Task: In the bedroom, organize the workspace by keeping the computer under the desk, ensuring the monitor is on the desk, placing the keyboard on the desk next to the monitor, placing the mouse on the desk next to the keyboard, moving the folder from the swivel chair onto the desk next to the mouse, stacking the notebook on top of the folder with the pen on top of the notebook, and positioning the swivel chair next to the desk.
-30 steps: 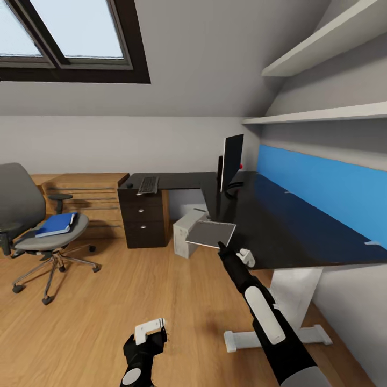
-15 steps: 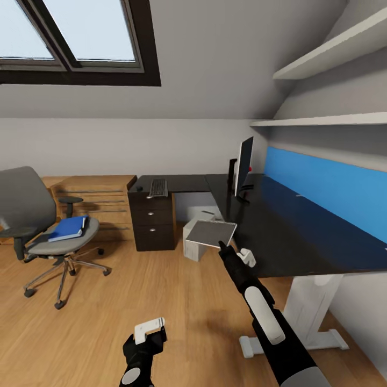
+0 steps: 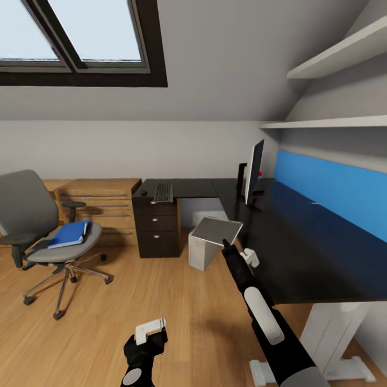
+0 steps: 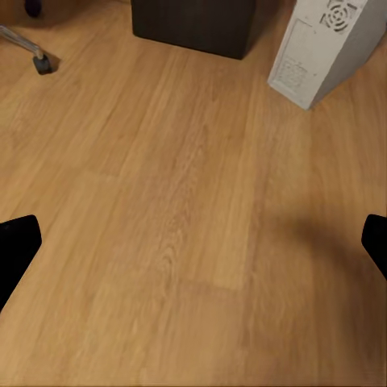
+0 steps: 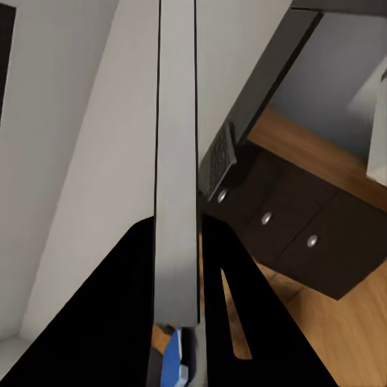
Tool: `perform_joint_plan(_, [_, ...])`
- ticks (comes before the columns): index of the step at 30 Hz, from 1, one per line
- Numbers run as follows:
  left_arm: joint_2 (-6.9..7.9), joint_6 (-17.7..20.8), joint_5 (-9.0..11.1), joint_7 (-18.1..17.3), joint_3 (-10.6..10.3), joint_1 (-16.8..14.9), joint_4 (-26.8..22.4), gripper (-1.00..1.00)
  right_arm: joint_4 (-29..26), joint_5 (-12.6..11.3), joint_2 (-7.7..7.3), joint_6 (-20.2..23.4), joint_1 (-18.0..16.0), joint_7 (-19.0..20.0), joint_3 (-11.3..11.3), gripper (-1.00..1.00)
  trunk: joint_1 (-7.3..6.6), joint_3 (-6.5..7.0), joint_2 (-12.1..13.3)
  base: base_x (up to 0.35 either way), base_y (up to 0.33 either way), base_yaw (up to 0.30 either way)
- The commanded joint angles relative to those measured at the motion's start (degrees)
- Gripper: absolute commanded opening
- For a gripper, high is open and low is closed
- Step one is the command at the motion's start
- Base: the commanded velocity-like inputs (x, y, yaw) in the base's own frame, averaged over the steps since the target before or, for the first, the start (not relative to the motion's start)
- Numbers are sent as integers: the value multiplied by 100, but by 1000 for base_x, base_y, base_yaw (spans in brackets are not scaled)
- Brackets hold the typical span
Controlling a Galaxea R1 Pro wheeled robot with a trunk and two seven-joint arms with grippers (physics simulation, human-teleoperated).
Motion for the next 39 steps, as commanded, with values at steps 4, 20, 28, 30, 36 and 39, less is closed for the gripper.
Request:
perform_joint_plan(4, [5,24,25,38,-11,-4,-8,100,-1,-69,-7,-26,-4,3,6,-100,3,-3,-3,338,20,13])
perform_joint_plan(20, [6,24,28,20,-11,-4,1,100,-7,-77,-46,0,-4,-14,-4,-100,3,-3,-3,333,145,0])
perform_joint_plan(28, [5,24,27,20,-11,-4,1,100,-8,-73,-46,0,-4,-15,-4,-100,3,-3,-3,317,197,0])
perform_joint_plan(30, [5,24,26,22,-11,-4,1,100,-9,-73,-46,0,-4,-15,-7,-100,3,-3,-3,314,203,0])
perform_joint_plan(36, [5,24,26,35,-11,-4,1,100,-14,-61,-46,0,-4,-15,-12,-100,3,-3,-3,314,204,0])
perform_joint_plan(39, [5,24,26,37,-11,-4,1,100,-17,-59,-46,-4,-4,-15,-12,-100,3,-3,-3,313,202,0])
